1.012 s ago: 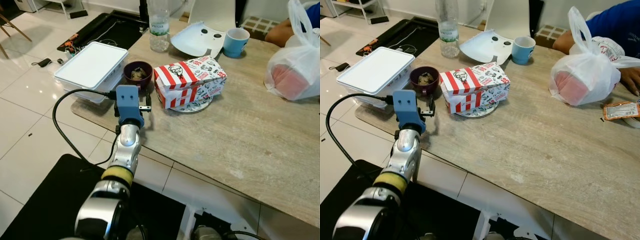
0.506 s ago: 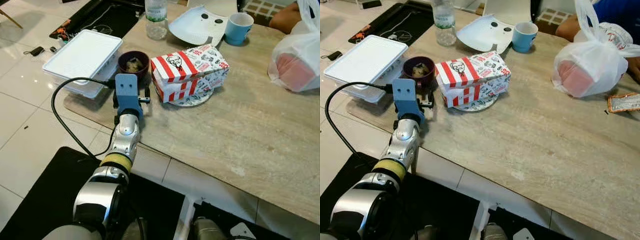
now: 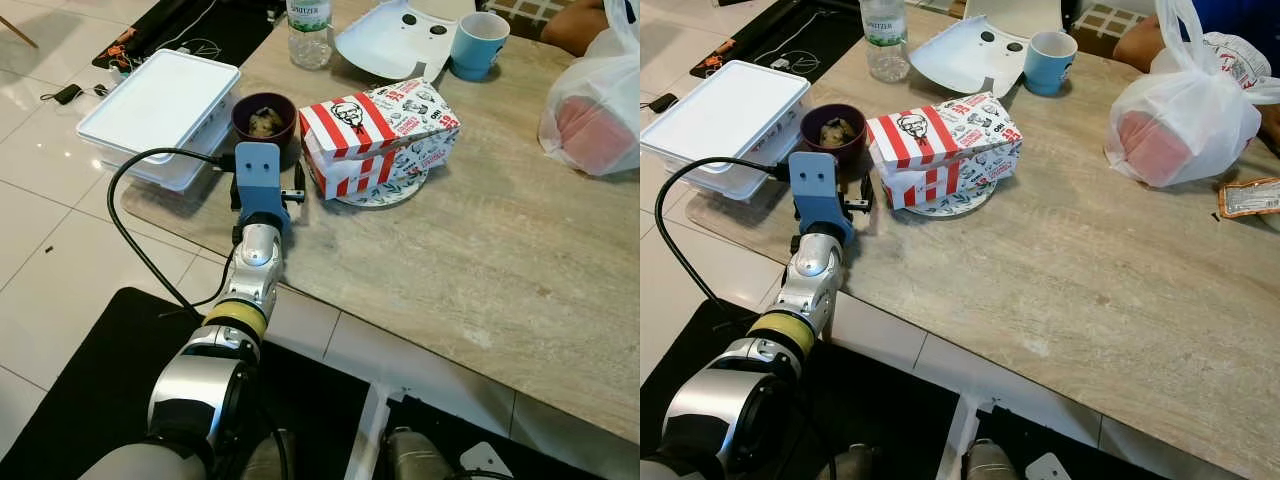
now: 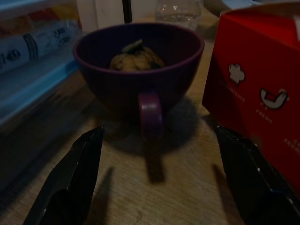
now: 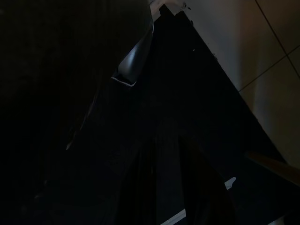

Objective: Restocking fridge

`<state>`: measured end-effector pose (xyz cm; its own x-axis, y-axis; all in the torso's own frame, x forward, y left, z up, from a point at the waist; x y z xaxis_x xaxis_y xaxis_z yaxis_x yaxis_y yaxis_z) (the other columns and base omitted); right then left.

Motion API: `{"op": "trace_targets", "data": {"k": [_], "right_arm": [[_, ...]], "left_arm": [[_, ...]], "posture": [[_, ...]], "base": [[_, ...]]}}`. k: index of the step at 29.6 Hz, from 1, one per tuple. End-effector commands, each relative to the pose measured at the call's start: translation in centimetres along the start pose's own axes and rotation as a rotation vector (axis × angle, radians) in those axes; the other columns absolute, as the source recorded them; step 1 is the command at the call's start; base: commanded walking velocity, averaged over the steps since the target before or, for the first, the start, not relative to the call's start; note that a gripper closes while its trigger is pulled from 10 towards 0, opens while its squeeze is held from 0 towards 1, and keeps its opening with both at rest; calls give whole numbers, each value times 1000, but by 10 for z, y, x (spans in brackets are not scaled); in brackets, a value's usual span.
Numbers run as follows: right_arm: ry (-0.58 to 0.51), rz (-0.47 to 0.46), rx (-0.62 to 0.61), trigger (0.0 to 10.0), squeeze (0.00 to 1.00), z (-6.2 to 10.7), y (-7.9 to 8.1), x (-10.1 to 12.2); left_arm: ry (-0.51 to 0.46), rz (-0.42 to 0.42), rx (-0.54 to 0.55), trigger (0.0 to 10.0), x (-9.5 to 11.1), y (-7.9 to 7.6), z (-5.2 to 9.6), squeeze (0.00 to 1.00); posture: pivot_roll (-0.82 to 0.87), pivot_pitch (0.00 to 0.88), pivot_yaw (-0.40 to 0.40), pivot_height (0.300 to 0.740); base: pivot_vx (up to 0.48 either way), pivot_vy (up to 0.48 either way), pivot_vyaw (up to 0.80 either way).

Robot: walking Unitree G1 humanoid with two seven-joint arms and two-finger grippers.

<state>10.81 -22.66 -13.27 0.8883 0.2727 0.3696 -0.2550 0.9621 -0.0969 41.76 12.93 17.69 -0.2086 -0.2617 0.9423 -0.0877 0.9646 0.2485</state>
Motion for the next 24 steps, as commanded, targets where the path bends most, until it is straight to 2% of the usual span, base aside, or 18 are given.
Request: {"op": "trace_targets", "data": {"k": [1, 14, 24], "right_arm": [[47, 6, 13, 10000, 0, 3, 4, -18], [49, 4, 13, 10000, 0, 5, 4, -23], [33, 10, 20, 10000, 0, 6, 5, -24]], "left_arm": [[-6, 2, -19, 10000, 1, -6, 0, 0], [-21, -3, -23, 10000, 6, -6, -3, 0], [-61, -6, -28, 10000, 21, 0, -13, 0]], "posture": [[-212, 271, 17, 740], [-223, 287, 12, 740], [-237, 314, 9, 740]], "base": [[0, 0, 0], [0, 0, 0], [0, 0, 0]]}}
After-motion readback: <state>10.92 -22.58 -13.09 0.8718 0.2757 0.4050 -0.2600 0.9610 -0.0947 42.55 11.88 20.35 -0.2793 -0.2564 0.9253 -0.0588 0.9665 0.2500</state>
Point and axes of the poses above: a point about 5 cm out from each wrist's last joint towards the gripper, its own z axis pointing back from the gripper into the wrist, its own x axis along the axis of the wrist's last joint, y = z × x, the point moved 3 cm from there along -z, pointing out of the wrist towards the gripper, and after that the axes turned 12 degrees about -z, right-handed, at the moved point
